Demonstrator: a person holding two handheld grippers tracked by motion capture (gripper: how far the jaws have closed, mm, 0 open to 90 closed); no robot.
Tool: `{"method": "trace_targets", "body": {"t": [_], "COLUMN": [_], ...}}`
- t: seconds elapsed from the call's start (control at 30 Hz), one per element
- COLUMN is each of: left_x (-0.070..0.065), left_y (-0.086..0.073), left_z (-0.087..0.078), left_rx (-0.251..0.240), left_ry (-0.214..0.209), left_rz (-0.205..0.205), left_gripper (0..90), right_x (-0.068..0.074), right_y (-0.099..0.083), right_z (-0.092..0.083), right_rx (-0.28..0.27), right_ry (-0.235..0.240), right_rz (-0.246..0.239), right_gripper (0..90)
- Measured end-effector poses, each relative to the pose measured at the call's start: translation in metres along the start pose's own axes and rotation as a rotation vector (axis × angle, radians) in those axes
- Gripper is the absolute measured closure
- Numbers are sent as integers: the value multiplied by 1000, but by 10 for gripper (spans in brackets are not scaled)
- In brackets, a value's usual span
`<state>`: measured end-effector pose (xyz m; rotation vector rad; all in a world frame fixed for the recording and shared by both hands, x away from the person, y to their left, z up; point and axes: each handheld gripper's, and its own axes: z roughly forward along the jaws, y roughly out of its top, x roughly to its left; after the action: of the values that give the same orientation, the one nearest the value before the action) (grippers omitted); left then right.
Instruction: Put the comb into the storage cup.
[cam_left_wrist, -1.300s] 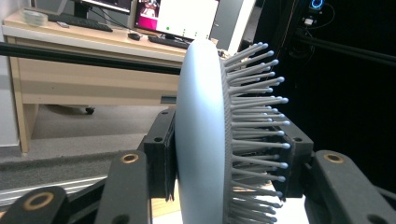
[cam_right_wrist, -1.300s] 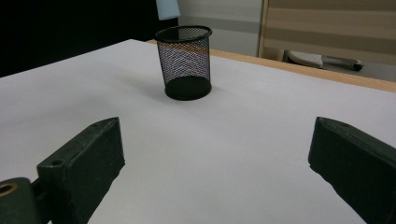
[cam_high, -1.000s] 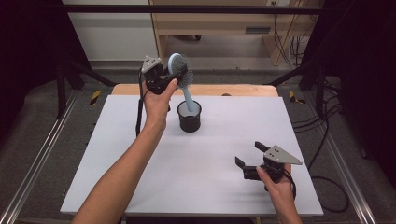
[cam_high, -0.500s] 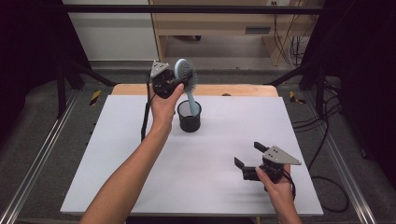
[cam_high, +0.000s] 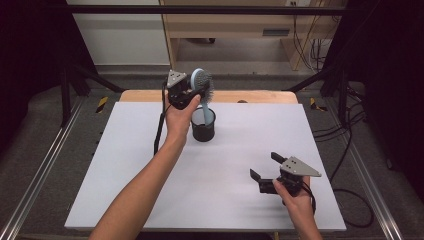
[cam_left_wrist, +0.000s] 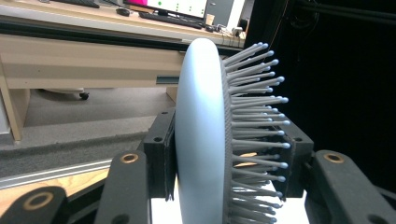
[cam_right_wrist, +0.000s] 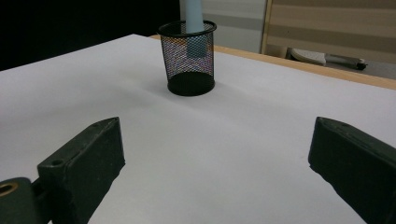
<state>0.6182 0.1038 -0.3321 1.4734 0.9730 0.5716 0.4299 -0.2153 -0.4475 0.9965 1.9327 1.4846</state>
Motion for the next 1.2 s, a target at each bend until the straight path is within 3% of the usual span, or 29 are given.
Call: {"method": "trace_targets", "body": {"t": [0.83, 1.2], "left_x": [2, -1], "left_y": [-19, -20], "left_z": [2, 3], "left_rx": [32, 35], "left_ry": [12, 12], "left_rz": [-3, 7], "left_gripper": [503, 502], "right_x": [4, 12], "right_y": [-2, -5], "right_z": [6, 20], "right_rx": [23, 67], "right_ry": [21, 64], "right_rz": [-4, -52], "right_gripper": [38, 41]}}
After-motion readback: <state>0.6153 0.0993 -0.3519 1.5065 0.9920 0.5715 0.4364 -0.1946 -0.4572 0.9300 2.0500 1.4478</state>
